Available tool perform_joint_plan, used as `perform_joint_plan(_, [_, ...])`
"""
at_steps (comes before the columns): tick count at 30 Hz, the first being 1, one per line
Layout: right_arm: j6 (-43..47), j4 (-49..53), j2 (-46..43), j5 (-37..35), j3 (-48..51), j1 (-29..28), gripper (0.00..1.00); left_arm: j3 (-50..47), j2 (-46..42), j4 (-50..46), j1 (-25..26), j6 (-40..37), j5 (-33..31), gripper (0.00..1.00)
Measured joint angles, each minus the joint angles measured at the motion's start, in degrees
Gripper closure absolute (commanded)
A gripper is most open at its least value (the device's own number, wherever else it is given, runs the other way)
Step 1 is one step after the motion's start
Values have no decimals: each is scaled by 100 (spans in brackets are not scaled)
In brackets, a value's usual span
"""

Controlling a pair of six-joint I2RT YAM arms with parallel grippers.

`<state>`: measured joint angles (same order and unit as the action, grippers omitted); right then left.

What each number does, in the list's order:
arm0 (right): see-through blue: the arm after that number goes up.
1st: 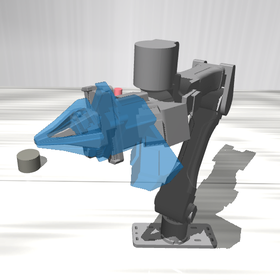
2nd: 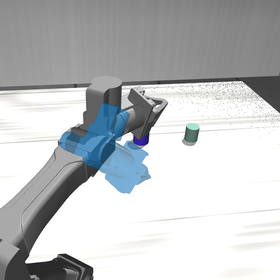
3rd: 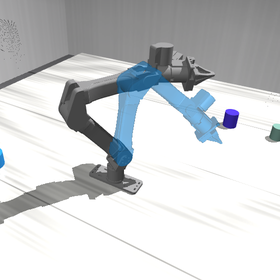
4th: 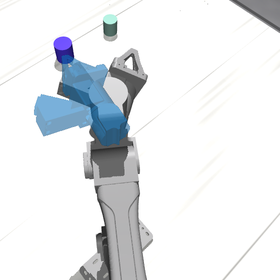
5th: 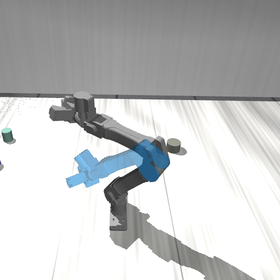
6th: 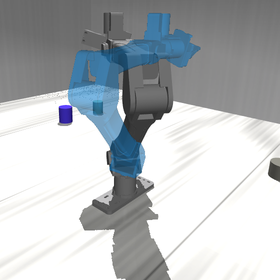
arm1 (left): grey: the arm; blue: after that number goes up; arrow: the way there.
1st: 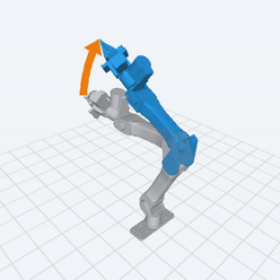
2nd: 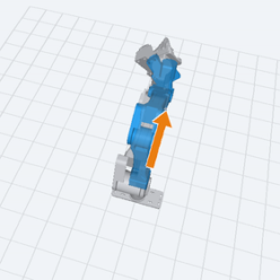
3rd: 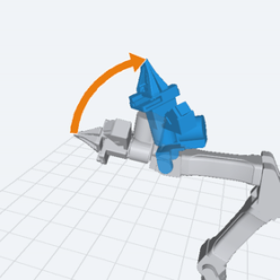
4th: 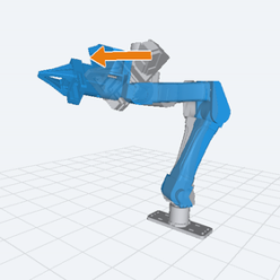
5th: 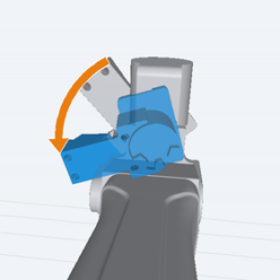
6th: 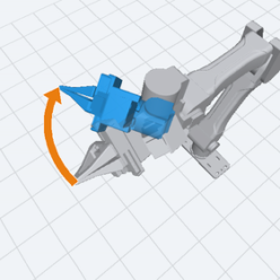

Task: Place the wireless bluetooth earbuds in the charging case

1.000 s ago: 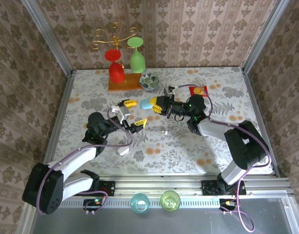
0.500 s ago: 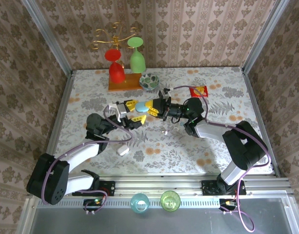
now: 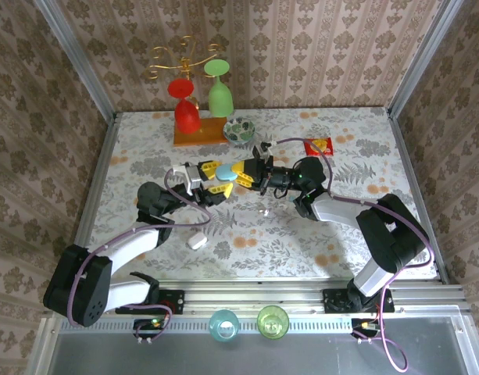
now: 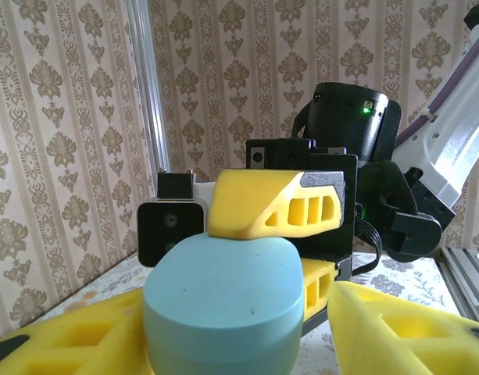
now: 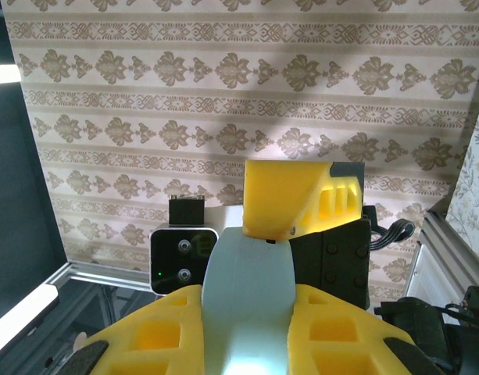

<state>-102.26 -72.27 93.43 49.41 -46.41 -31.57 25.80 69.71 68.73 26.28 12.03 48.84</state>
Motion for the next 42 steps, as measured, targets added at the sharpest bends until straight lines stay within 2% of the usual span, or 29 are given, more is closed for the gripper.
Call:
perform_joint_plan(3, [-4,-17,0,0,0,0,95,26,11,11,-13,0,9,47])
perform_joint_plan(7, [-20,-59,-4,-4,0,0,95,59,17,20,-9,-2,79,40])
perform_joint_plan(10, [-24,-68,-4,-4,0,0,95,66,66,39,-7,-4,138,41])
perform_joint_plan(12, [-24,-68,-4,-4,0,0,95,66,87,35,-7,-4,157,42])
perform_joint_plan(19, [-42,-94,-4,22,0,-2,95,98,109,33,-24,-2,107,58])
perform_joint_plan(24, [-68,-125,-4,33,0,-2,94,111,109,33,-37,0,133,58])
perform_joint_plan(26, [-92,-127,-7,33,0,-2,92,114,109,33,-37,0,133,64])
perform_joint_plan(27, [-105,-129,-7,31,-2,0,88,116,114,33,-37,-2,136,66])
perform_joint_plan(33, [-9,-42,-15,17,-2,2,44,136,149,28,-37,20,232,69])
perform_joint_plan(36, [407,363,-192,4,-2,46,30,173,129,-122,-2,22,302,70])
perform_joint_plan(39, [1397,1423,-649,-7,-13,138,19,186,-11,-507,-2,20,354,70])
perform_joint_plan(42, [2957,3235,-1255,-149,-269,184,12,216,-225,-994,-2,26,393,72])
